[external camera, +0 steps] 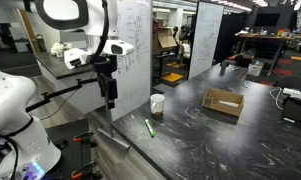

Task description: Move the marker to the right of the mug cup

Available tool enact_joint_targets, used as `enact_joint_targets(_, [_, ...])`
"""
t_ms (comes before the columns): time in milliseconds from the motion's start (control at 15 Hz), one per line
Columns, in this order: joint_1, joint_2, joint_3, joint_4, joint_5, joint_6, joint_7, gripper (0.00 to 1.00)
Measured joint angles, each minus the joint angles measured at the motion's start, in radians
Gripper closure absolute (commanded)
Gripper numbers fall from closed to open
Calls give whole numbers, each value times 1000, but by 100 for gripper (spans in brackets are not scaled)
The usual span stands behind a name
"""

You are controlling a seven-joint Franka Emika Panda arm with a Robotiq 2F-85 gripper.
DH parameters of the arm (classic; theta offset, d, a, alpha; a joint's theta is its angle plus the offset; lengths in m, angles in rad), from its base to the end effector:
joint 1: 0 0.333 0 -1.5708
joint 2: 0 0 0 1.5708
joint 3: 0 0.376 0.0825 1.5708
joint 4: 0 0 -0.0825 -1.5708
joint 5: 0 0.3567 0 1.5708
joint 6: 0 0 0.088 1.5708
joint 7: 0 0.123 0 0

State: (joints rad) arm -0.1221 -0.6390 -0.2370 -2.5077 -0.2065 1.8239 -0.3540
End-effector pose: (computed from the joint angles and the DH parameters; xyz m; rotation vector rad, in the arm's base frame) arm 0.2640 -0.1352 0.5247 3.0986 0.1579 -0.1084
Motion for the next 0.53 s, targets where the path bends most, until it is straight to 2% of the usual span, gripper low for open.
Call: enact_joint_targets(533, [12, 3, 4, 0, 0, 14, -1, 0])
